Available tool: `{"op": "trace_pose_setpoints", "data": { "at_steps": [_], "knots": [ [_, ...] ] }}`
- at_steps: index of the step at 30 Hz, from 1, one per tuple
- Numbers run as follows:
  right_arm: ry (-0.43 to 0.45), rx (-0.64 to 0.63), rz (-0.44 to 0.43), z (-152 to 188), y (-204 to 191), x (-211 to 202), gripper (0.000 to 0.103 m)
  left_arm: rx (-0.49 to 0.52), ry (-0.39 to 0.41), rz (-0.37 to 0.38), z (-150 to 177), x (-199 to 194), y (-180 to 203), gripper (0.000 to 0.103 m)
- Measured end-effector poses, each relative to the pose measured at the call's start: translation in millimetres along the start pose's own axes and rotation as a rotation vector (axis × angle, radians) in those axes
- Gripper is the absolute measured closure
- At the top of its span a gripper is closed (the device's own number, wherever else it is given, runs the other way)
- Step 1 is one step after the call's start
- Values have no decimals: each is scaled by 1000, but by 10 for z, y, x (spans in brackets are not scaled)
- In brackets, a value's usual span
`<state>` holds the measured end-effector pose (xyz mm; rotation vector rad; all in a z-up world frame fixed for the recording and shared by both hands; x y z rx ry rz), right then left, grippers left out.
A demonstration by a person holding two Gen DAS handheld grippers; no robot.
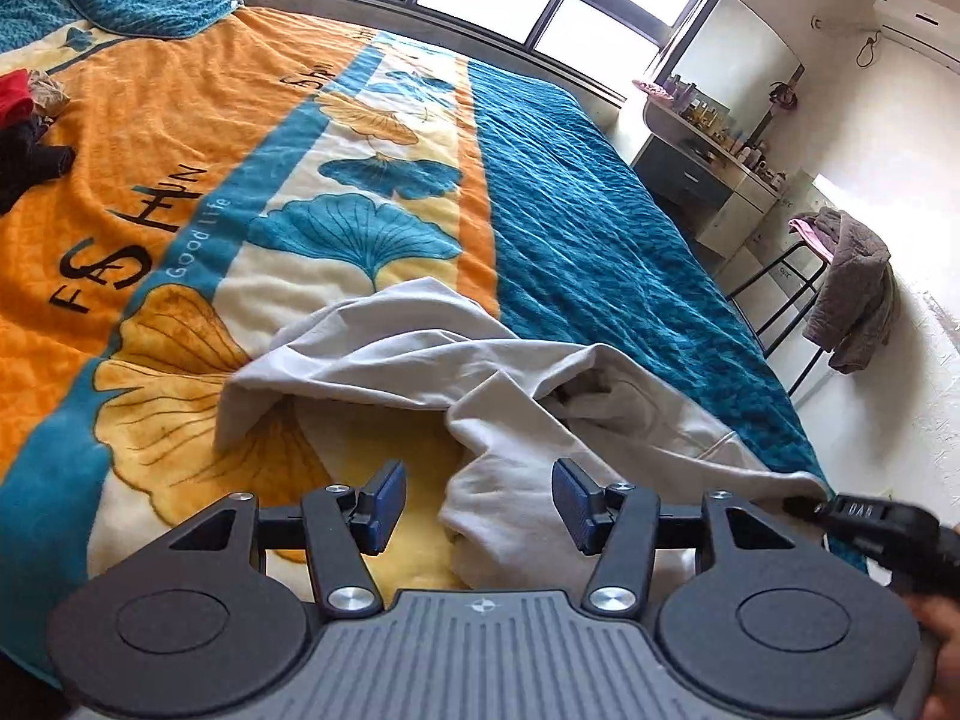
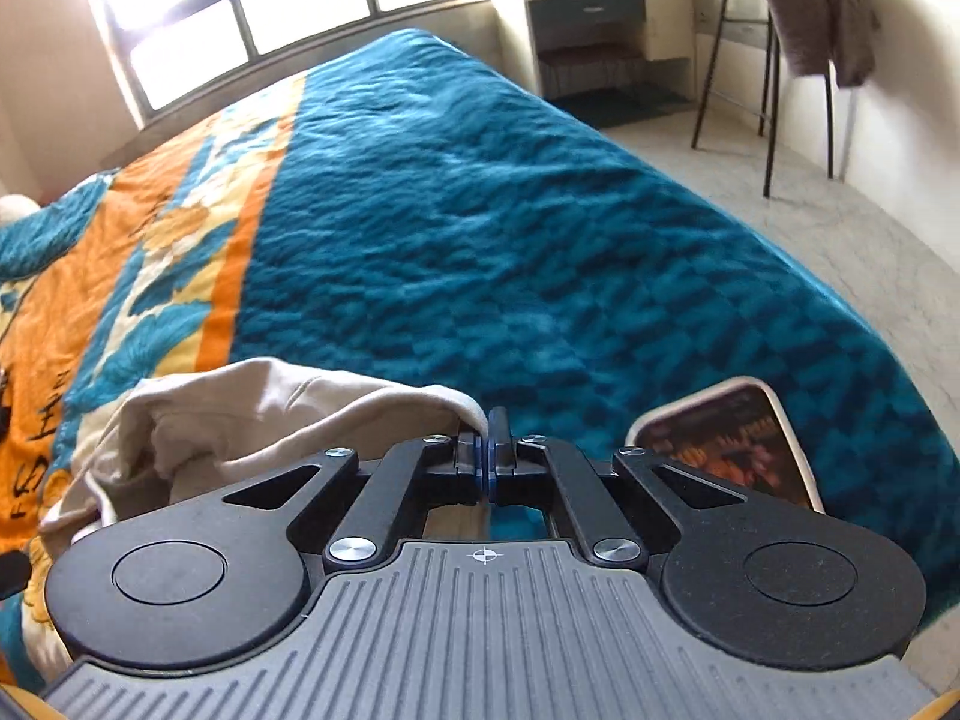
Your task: Fold clothes
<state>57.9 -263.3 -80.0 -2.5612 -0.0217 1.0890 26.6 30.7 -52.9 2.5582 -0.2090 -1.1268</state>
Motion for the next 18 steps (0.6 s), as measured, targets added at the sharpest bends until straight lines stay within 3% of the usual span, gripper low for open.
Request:
{"op": "trace_pose_setpoints", "data": {
  "at_steps": [5, 10, 13, 16, 17, 18],
  "knots": [
    [-30, 115, -41, 219, 370, -135, 102, 10, -60, 37, -34, 96, 451, 53],
    [-45, 121, -85, 288, 350, -89, 101, 105, -155, -54, 87, 284, 791, 52],
    [-43, 138, -105, 289, 378, -98, 101, 186, -193, -172, 218, 423, 891, 51],
    [-41, 146, -114, 292, 391, -112, 100, 207, -212, -239, 289, 493, 850, 61],
    [-40, 147, -117, 296, 396, -116, 100, 216, -212, -246, 305, 489, 827, 68],
    [-41, 149, -121, 297, 398, -119, 100, 223, -208, -247, 318, 474, 798, 87]
  ]
}}
Point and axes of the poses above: each gripper's, at about its wrist camera, not at the fingertips, and x roughly the way its jaws point, y to its right, z to its underside, the point moved 7 cm from there along x, roughly the way its jaws point, and after that the axes turned 4 degrees about -z, right-handed, at the moved point
